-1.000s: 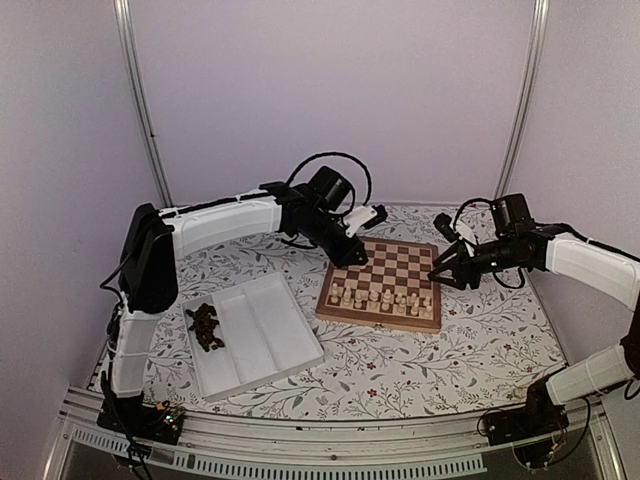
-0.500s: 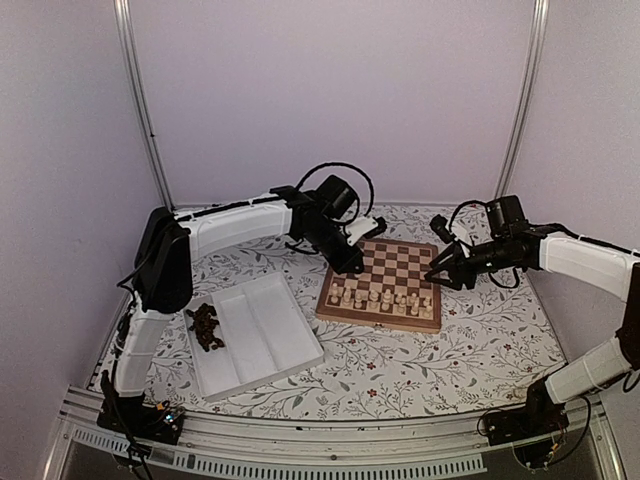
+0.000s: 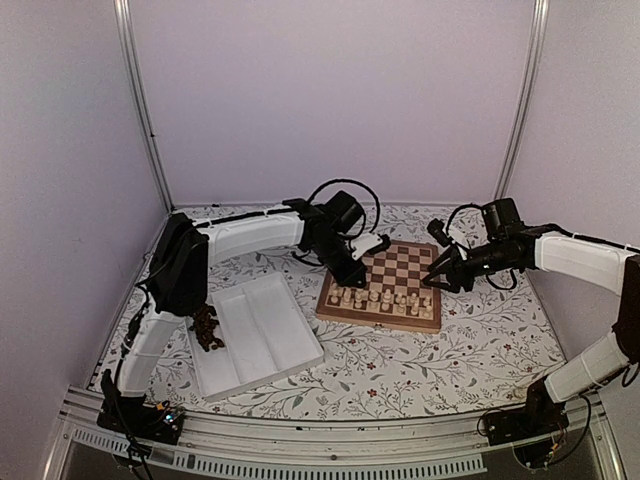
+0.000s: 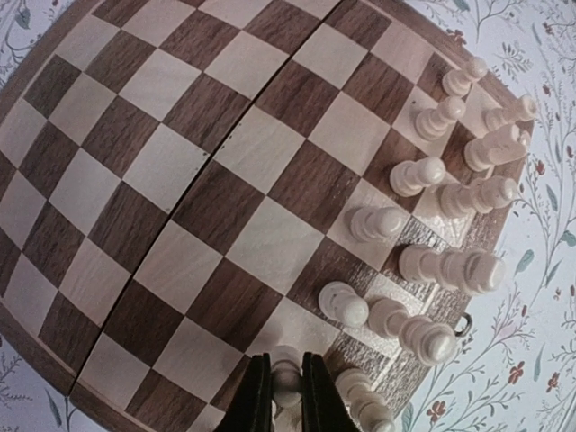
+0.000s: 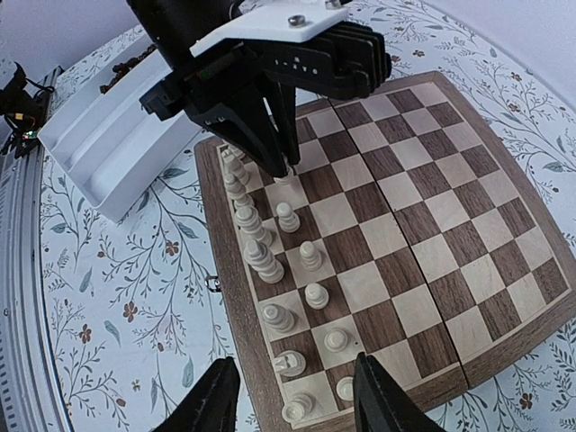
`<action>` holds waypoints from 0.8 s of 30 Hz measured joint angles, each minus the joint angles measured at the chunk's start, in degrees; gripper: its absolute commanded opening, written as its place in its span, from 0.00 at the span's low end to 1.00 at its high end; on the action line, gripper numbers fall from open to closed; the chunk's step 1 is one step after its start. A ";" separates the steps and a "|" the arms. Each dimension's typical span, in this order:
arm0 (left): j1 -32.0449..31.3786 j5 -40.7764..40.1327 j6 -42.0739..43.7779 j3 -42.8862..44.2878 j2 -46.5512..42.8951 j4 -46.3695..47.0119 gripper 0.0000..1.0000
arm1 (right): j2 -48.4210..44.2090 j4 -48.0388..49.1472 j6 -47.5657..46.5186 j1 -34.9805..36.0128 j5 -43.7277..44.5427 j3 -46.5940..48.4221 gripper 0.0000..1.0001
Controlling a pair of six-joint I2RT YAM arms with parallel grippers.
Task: Set up the chess pieces on the board
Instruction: Place the chess piece on the chessboard.
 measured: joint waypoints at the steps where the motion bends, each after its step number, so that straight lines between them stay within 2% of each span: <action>1: -0.13 0.09 0.04 0.31 0.37 -0.02 0.07 | 0.00 0.00 0.00 0.00 0.00 0.00 0.47; 11: -1.11 0.66 0.37 3.34 3.32 -1.18 0.09 | 0.00 -0.04 -0.02 0.00 -0.02 0.04 0.47; 17: -1.51 0.04 1.14 3.89 3.43 -2.45 0.20 | 0.00 -0.04 -0.04 0.00 -0.09 0.07 0.47; 24: -1.64 -1.44 1.27 3.89 3.43 -3.30 0.26 | 0.00 -0.07 -0.02 0.00 -0.20 0.17 0.47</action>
